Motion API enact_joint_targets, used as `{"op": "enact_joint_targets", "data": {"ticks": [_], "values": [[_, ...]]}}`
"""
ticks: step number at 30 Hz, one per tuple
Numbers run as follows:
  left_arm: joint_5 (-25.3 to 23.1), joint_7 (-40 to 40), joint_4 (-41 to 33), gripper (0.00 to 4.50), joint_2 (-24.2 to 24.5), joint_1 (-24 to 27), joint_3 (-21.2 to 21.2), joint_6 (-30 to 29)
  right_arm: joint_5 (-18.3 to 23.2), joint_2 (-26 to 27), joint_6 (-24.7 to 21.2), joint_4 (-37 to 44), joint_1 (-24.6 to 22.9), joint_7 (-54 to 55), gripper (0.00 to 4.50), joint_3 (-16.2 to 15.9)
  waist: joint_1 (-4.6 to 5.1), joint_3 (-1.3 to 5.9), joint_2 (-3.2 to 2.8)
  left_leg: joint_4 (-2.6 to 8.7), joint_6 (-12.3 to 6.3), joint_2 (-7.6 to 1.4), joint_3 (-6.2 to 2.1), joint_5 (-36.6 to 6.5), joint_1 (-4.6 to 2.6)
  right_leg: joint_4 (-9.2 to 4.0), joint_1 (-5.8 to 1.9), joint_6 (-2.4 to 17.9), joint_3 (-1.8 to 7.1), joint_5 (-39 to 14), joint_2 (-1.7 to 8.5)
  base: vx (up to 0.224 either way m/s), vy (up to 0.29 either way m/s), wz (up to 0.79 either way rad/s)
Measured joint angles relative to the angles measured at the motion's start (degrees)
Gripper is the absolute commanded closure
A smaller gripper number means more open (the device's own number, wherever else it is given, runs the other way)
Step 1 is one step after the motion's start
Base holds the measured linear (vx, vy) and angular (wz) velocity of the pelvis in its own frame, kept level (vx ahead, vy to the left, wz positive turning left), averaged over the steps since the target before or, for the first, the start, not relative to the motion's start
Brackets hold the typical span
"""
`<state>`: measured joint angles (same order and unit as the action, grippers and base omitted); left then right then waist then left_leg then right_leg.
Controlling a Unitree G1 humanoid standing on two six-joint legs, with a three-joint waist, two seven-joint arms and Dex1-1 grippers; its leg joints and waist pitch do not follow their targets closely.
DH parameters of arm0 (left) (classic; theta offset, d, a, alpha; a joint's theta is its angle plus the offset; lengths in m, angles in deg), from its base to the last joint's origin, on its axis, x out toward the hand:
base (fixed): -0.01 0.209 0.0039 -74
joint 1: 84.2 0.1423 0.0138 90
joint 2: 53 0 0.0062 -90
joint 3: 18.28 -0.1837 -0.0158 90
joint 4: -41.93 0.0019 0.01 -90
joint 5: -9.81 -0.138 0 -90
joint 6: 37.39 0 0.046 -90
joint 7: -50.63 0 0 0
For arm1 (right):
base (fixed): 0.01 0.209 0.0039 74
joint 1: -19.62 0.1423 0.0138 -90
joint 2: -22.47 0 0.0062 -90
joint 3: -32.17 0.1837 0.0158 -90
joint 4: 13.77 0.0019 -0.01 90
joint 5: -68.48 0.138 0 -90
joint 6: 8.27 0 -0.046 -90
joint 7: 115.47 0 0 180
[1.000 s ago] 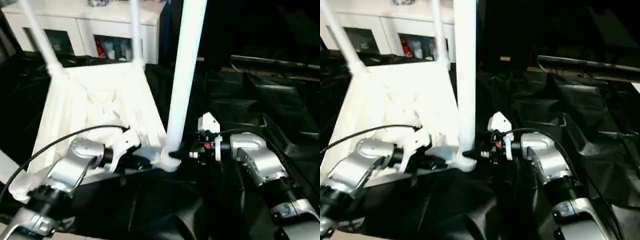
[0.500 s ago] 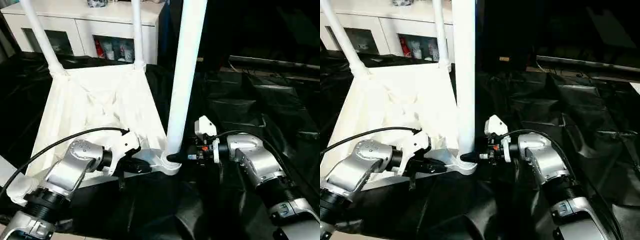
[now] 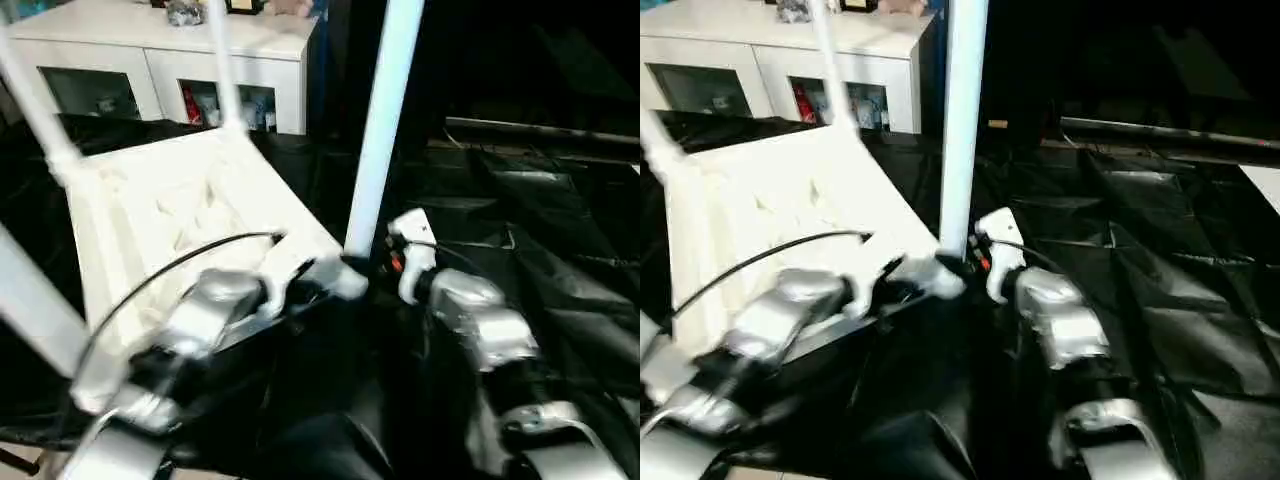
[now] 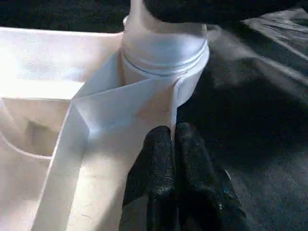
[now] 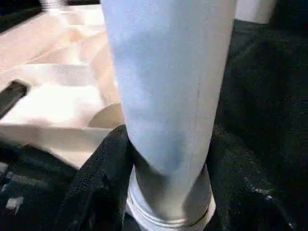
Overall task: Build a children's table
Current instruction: Rotate leg to tighten
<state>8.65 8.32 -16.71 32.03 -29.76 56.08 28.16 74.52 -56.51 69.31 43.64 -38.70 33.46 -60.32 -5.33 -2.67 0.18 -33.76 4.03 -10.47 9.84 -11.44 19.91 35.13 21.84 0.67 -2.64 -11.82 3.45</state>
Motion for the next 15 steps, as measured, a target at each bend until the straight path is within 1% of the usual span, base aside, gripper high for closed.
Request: {"op": "enact_joint_targets", "data": {"ticks": [2,3,4,5,7,9,13,15], "values": [[-0.3,0.0,0.9,4.50,-0.2,-0.3,-0.1,1.2,-0.2,0.1,0.8,-0.3,0.0,0.5,2.59,0.0,0.00,0.06,-0.19,0.01,0.00,0.03,-0.01,0.0,-0.01,-0.05,0.02,0.0,0.03,0.0,0.02,0.000,0.000,0.00],[-0.3,-0.1,1.0,4.50,-0.1,-0.3,-0.2,1.8,-0.3,0.1,1.2,-0.3,-0.1,0.5,2.24,0.0,0.00,0.05,-0.19,0.01,0.00,0.03,-0.01,0.0,0.00,-0.05,0.03,0.0,0.03,0.1,0.02,0.000,0.000,0.00],[-0.3,-0.4,1.0,4.50,0.1,-0.3,-0.4,2.2,-0.3,0.1,1.4,-0.3,-0.1,0.5,2.03,0.0,0.01,0.05,-0.19,0.01,0.00,0.02,-0.01,0.0,0.01,-0.05,0.06,0.0,0.03,0.1,0.02,0.000,0.000,0.00],[-0.3,-1.1,1.0,4.50,0.7,-0.2,-0.7,3.0,0.3,0.1,1.2,-0.1,-0.2,0.0,1.89,0.2,0.04,0.04,-0.19,0.03,0.00,0.02,-0.01,0.0,0.05,-0.05,0.09,0.0,0.02,0.1,0.02,0.000,0.000,0.00],[-0.3,-1.9,1.0,4.50,1.2,-0.2,-1.0,3.7,1.2,0.1,0.6,0.4,-0.4,-1.2,1.80,0.4,0.08,0.04,-0.19,0.08,0.00,0.02,-0.01,0.0,0.06,-0.06,0.11,0.0,0.02,0.1,0.01,0.000,0.000,0.00],[-0.3,-2.9,1.0,4.50,1.7,0.0,-1.0,4.7,1.3,-0.2,0.2,1.2,-0.8,-2.5,1.47,0.6,0.06,0.03,-0.19,0.17,0.00,0.02,-0.01,0.0,0.07,-0.06,0.11,0.0,0.01,0.2,0.01,0.000,0.000,0.00],[-0.2,-4.0,1.5,4.50,2.0,0.4,-0.9,8.0,1.3,-2.2,0.6,3.5,-2.2,-5.9,1.38,0.0,-0.20,0.01,-0.20,0.26,0.01,0.01,-0.01,0.0,0.10,-0.07,0.16,0.2,-0.01,0.3,0.01,0.000,0.000,0.00],[-0.2,-4.5,1.5,4.50,2.0,1.0,-0.9,10.6,2.3,-5.0,0.3,4.6,-2.6,-9.6,1.38,-0.3,-0.77,-0.08,-0.36,0.26,0.00,0.01,0.01,0.0,0.19,-0.12,0.18,0.2,0.01,0.3,0.02,0.000,0.000,0.00]]}}
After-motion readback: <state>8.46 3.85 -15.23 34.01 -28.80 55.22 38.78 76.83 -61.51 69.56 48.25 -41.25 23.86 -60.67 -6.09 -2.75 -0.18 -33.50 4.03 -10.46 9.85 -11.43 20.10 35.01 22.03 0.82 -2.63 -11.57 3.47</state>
